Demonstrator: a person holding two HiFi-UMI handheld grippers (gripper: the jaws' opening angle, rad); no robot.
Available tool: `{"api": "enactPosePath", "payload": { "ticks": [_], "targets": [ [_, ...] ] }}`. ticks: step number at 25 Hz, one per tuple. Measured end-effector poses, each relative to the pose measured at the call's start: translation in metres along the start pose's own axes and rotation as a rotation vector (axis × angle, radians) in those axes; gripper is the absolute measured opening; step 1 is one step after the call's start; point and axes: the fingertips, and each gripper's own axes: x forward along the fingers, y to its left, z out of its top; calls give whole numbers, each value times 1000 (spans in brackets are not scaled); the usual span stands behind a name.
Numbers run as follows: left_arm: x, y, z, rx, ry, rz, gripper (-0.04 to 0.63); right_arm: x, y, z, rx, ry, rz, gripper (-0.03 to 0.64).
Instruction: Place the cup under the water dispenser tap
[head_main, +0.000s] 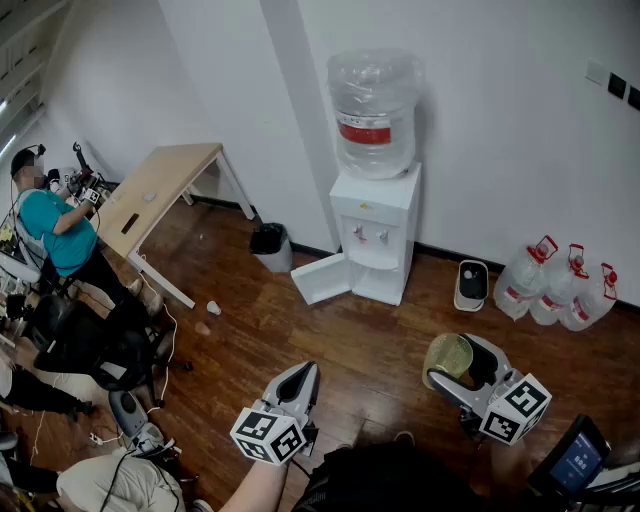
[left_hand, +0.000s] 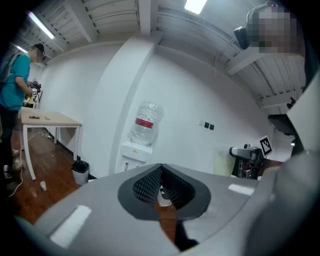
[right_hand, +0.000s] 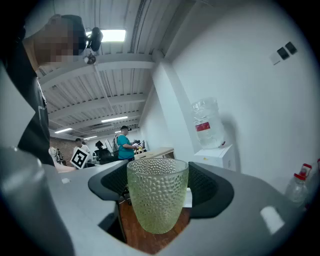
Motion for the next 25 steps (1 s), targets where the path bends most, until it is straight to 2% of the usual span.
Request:
{"api": "enactPosePath", "payload": {
  "ticks": [6,13,19,25],
  "targets": [
    [17,2,1,-8,-14,45,0,2,-25,-4,-28,24,17,370],
    [40,53,2,-51,5,61,0,59,-42,-10,-37,55,13,370],
    [68,123,14,-53,6,-1,0,132,-49,-1,-49,55,-23,371],
    [92,190,43,-67,25,-66,0,209,-58,8,-43,46,-100,370]
  ]
}}
